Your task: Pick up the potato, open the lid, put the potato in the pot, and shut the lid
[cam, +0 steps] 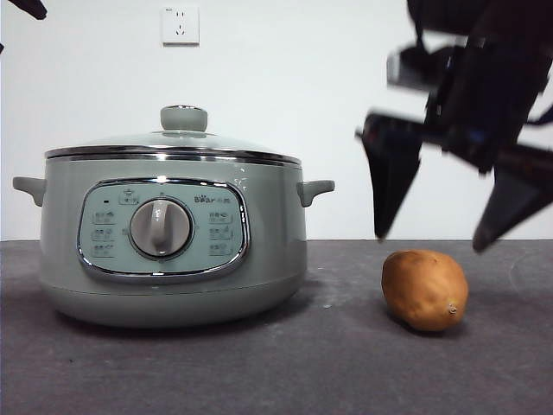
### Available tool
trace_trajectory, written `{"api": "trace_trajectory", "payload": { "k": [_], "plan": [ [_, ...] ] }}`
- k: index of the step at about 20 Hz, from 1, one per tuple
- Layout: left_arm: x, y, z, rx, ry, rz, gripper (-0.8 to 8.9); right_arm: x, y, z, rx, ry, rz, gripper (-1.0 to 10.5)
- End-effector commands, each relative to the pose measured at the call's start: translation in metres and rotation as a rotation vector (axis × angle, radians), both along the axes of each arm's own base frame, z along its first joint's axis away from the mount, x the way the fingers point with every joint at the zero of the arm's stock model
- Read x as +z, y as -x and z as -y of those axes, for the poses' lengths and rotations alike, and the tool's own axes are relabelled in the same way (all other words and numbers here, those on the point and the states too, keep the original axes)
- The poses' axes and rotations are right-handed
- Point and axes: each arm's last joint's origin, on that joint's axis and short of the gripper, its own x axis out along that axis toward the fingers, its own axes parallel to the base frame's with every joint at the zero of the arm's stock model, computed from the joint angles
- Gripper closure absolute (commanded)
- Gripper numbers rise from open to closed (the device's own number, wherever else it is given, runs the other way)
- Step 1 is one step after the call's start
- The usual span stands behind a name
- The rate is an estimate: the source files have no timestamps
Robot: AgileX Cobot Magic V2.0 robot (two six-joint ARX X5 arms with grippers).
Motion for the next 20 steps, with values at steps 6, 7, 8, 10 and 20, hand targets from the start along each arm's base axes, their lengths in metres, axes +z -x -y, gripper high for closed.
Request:
{"api": "trace_trajectory", "payload": {
  "k": [6,7,8,10,20],
  "plan": [
    [0.002,0.0,0.0,0.003,-0.001,0.007,4.85,-0.038,-0.017,-0.01,-0.025,0.038,-0.08,6.4],
    [0.001,0.0,0.0,0.003,-0.001,0.004,4.85,-0.038,-0.017,-0.01,-0.027,0.037,-0.08,7.6],
    [0.001,0.0,0.0,0.003,-0.001,0.002,4.85,-0.038,-0.017,-0.01,-0.028,0.034,-0.077,8.4],
    [0.001,0.001,0.0,0.003,-0.001,0.001,4.85,-0.038,-0.017,-0.01,-0.028,0.035,-0.078,9.3],
    [-0.001,-0.022,0.019,-0.09,0.008,0.044,4.85,0.008,0.008,0.005,-0.029,0.001,-0.021,9.5]
  ]
}}
